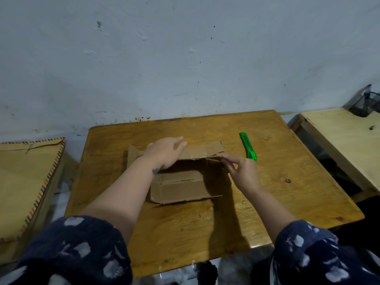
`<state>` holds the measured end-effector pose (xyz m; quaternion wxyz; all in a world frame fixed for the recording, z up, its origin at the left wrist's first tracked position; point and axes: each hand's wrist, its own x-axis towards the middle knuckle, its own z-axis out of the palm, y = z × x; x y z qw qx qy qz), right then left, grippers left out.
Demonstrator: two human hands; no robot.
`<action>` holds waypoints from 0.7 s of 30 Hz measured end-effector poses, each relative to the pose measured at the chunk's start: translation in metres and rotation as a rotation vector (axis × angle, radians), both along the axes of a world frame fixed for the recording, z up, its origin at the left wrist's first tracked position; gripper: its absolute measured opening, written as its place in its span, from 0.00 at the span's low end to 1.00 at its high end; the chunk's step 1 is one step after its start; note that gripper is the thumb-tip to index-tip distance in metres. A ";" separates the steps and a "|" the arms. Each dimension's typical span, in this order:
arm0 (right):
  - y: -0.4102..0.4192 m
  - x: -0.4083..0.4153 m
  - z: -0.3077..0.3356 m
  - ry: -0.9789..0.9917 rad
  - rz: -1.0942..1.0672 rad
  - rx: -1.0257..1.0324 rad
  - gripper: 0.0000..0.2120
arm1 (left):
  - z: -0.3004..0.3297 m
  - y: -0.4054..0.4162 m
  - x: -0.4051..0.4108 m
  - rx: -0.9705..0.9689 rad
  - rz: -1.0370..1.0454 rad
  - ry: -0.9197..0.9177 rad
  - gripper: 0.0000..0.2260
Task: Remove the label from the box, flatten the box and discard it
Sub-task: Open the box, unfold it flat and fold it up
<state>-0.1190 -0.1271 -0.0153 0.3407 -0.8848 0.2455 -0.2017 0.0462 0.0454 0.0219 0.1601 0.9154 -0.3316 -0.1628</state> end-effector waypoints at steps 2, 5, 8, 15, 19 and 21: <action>0.000 -0.006 -0.011 -0.024 0.052 -0.074 0.13 | -0.015 0.003 0.001 0.181 -0.063 0.086 0.29; -0.001 -0.008 -0.026 0.019 0.134 -0.137 0.15 | -0.038 0.007 -0.002 0.289 -0.100 0.139 0.32; -0.003 -0.008 -0.036 0.118 0.180 -0.167 0.19 | -0.055 0.008 -0.004 0.341 -0.132 0.083 0.32; -0.007 -0.001 -0.045 0.385 0.154 -0.149 0.19 | -0.076 0.010 0.006 0.426 -0.209 0.010 0.30; -0.011 0.003 -0.050 0.449 0.203 -0.140 0.25 | -0.083 0.011 0.011 0.415 -0.217 -0.029 0.29; -0.016 0.006 -0.047 0.450 0.220 -0.099 0.27 | -0.085 0.008 0.019 0.406 -0.221 -0.072 0.29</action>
